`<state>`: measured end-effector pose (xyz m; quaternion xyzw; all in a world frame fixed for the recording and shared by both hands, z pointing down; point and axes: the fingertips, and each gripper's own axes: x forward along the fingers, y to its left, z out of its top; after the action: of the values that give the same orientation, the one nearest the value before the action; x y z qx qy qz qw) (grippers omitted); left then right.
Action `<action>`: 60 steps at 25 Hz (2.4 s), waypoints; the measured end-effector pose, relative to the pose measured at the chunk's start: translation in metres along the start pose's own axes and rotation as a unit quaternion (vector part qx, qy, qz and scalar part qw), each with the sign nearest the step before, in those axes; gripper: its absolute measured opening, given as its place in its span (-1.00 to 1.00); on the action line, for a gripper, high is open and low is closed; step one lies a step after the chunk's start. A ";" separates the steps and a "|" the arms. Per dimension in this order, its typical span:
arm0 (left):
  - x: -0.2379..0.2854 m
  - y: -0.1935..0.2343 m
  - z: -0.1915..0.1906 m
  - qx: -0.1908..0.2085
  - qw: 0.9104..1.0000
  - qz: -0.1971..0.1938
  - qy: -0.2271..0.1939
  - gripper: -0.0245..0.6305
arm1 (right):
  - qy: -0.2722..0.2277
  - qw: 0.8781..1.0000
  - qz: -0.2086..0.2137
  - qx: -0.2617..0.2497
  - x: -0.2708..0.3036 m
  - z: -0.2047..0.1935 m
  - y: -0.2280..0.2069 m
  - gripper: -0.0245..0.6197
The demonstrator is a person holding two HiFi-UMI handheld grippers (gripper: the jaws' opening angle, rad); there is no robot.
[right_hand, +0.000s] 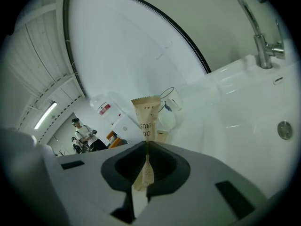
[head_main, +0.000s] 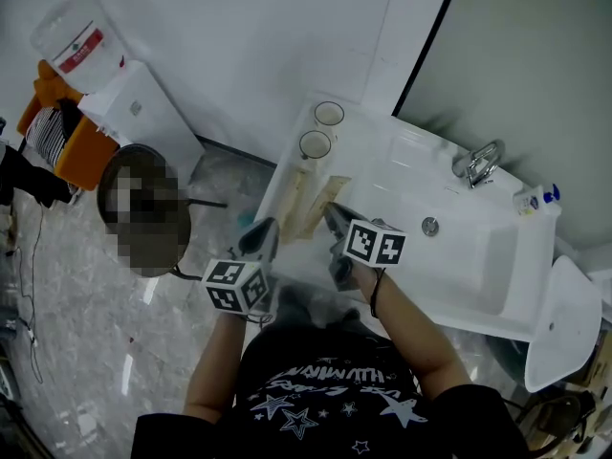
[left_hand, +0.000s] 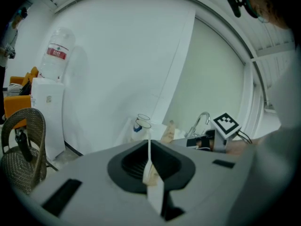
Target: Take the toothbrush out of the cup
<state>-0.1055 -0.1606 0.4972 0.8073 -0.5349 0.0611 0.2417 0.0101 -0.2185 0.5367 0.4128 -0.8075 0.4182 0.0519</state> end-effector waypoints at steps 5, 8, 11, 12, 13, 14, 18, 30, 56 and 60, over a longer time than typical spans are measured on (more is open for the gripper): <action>0.005 0.008 -0.002 -0.001 1.000 -0.001 0.007 -0.84 | 0.014 0.999 -0.030 0.006 0.010 -0.007 -0.016 -0.83; 0.009 0.016 -0.005 -0.003 1.000 -0.002 0.015 -0.84 | 0.029 0.998 -0.053 0.013 0.018 -0.015 -0.027 -0.83; 0.014 0.024 -0.004 -0.004 1.000 -0.007 0.021 -0.84 | 0.038 0.996 -0.070 0.033 0.027 -0.021 -0.037 -0.83; 0.016 0.027 -0.004 -0.003 1.000 -0.008 0.022 -0.84 | 0.042 0.995 -0.075 0.039 0.031 -0.023 -0.040 -0.83; 0.018 0.029 -0.003 -0.002 1.000 -0.010 0.024 -0.84 | 0.046 0.995 -0.080 0.046 0.034 -0.025 -0.043 -0.83; 0.020 0.032 -0.003 -0.001 1.000 -0.012 0.026 -0.84 | 0.050 0.994 -0.086 0.052 0.038 -0.027 -0.045 -0.83; 0.027 0.043 -0.003 0.005 0.999 -0.022 0.034 -0.84 | 0.053 0.990 -0.108 0.068 0.048 -0.032 -0.055 -0.83; 0.045 0.056 -0.006 0.014 0.997 -0.061 0.053 -0.84 | 0.052 0.990 -0.120 0.058 0.060 -0.034 -0.053 -0.78; 0.036 -0.019 -0.013 0.041 0.995 -0.081 0.043 -0.84 | -0.024 0.989 -0.080 -0.119 -0.025 0.006 -0.028 -0.86; 0.030 -0.054 -0.017 0.044 0.996 -0.074 0.032 -0.84 | -0.027 0.987 -0.062 -0.146 -0.055 0.004 -0.027 -0.86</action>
<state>-0.0423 -0.1613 0.5053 0.8524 -0.4622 0.0921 0.2264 0.0667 -0.1957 0.5277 0.4615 -0.8336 0.2807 0.1157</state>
